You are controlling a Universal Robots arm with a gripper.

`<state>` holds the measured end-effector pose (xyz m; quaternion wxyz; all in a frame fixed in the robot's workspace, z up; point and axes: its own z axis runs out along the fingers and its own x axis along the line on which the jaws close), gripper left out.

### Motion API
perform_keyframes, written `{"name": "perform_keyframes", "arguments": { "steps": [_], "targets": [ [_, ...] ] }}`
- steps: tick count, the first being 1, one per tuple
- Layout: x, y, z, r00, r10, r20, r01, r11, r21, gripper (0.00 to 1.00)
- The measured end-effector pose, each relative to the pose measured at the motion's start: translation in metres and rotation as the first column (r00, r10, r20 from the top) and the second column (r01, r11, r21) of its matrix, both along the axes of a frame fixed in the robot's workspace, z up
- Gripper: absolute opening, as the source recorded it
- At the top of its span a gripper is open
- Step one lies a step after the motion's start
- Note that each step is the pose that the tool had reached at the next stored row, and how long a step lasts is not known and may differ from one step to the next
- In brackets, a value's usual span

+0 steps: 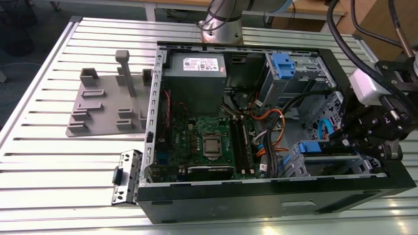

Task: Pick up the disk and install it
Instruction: 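Insert the second disk wire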

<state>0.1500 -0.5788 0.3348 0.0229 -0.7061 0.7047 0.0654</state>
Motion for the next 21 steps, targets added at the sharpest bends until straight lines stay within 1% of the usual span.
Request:
{"name": "perform_keyframes", "arguments": {
  "steps": [6,12,16,21],
  "targets": [
    [0.0,0.0,-0.0026,1.0,0.0,0.0,0.0,1.0,0.0003,0.16],
    [0.0,-0.0001,-0.0072,1.0,0.0,0.0,0.0,1.0,0.0006,0.16],
    [0.0,-0.0001,-0.0079,1.0,0.0,0.0,0.0,1.0,-0.0002,0.16],
    [0.0,0.0,-0.0088,1.0,0.0,0.0002,0.0,1.0,0.0016,0.17]
  ]
}}
